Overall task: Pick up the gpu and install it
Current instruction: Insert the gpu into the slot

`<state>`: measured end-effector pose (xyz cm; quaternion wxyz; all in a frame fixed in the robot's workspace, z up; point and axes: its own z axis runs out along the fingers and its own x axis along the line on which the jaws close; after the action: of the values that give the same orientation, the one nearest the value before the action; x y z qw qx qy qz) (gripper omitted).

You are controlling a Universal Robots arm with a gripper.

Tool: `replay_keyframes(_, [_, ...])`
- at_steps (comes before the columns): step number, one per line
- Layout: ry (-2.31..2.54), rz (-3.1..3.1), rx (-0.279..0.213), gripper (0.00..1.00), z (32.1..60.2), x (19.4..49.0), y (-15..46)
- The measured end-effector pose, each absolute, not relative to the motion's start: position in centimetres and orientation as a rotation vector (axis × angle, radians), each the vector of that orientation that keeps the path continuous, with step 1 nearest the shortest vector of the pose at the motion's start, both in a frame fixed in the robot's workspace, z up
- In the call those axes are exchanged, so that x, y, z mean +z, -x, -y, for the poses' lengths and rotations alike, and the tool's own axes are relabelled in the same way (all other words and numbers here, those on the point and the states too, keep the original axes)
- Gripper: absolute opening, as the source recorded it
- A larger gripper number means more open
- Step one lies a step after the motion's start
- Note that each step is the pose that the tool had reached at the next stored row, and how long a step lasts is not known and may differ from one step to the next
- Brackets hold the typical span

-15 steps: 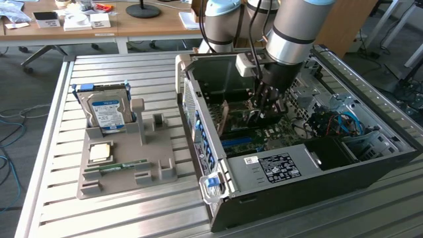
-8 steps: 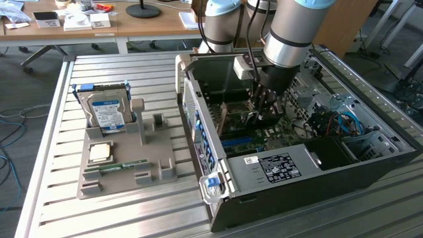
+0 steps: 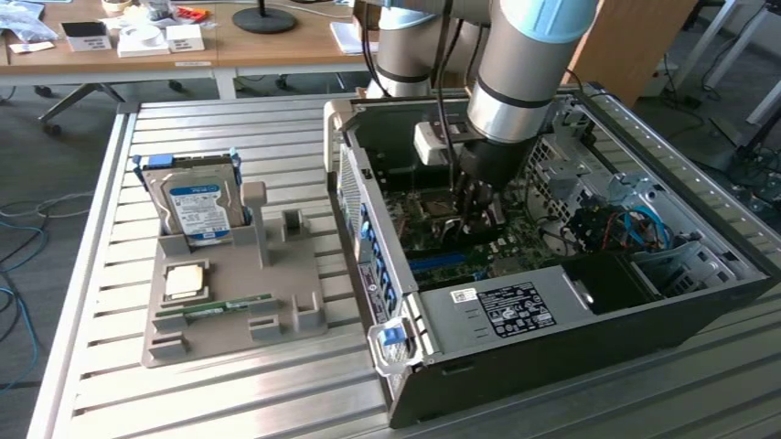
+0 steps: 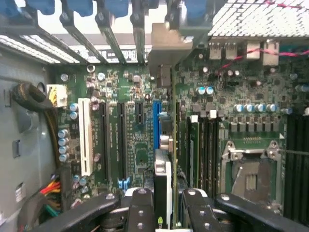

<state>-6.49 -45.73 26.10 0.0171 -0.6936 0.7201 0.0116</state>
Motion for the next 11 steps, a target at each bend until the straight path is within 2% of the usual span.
replay_keyframes(11, [2.154, -2.238, 0.036, 0.27, 45.65, 26.91, 6.29])
